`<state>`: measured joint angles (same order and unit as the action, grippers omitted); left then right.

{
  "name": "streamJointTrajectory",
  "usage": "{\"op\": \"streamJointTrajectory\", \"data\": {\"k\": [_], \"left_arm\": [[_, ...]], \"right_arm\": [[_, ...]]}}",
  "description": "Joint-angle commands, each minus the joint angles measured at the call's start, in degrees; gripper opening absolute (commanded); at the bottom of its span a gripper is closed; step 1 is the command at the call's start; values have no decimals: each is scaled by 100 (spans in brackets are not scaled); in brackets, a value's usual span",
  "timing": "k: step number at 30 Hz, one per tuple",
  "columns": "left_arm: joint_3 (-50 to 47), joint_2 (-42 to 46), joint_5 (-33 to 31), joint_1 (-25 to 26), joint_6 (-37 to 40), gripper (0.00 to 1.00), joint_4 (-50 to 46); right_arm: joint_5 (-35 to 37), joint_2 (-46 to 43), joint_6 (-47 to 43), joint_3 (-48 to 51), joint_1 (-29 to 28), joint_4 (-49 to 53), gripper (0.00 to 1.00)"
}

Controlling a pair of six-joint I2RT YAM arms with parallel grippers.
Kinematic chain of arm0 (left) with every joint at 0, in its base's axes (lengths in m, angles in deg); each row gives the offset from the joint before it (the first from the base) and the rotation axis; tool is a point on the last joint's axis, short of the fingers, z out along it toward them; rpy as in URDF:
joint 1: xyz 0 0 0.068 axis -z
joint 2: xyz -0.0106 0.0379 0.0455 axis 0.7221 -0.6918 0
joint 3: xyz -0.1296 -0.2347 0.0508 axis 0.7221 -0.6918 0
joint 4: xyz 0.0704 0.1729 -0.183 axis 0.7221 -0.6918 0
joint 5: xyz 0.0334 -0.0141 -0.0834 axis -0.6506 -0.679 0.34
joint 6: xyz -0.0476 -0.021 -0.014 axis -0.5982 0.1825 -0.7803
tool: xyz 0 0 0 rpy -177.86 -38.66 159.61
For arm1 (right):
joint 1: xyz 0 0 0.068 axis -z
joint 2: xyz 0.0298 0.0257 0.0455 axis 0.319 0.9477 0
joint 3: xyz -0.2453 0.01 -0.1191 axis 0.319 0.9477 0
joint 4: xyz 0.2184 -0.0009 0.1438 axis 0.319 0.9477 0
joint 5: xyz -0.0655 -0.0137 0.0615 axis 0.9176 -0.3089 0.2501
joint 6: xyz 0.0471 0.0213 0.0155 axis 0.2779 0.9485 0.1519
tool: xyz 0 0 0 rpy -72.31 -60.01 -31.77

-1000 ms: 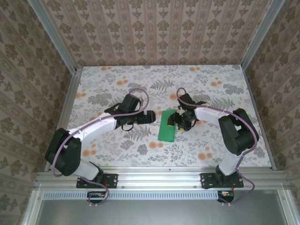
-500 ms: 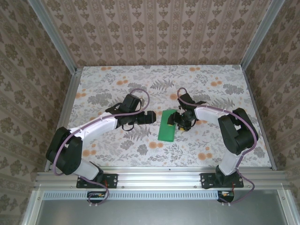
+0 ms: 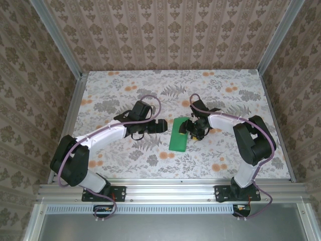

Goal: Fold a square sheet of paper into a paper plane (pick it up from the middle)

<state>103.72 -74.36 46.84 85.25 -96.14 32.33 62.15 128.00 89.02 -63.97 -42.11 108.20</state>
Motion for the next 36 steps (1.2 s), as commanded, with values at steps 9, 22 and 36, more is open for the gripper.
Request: {"op": "streamJointTrajectory", "data": {"k": [9, 22, 36], "left_arm": [[184, -173, 160, 89, 138, 93, 66], [222, -224, 160, 107, 151, 93, 48], [199, -230, 186, 114, 142, 80, 58]], "right_arm": [[12, 457, -59, -235, -111, -97, 69], [488, 438, -116, -582, -240, 525, 69], [648, 497, -28, -800, -248, 743, 69]]}}
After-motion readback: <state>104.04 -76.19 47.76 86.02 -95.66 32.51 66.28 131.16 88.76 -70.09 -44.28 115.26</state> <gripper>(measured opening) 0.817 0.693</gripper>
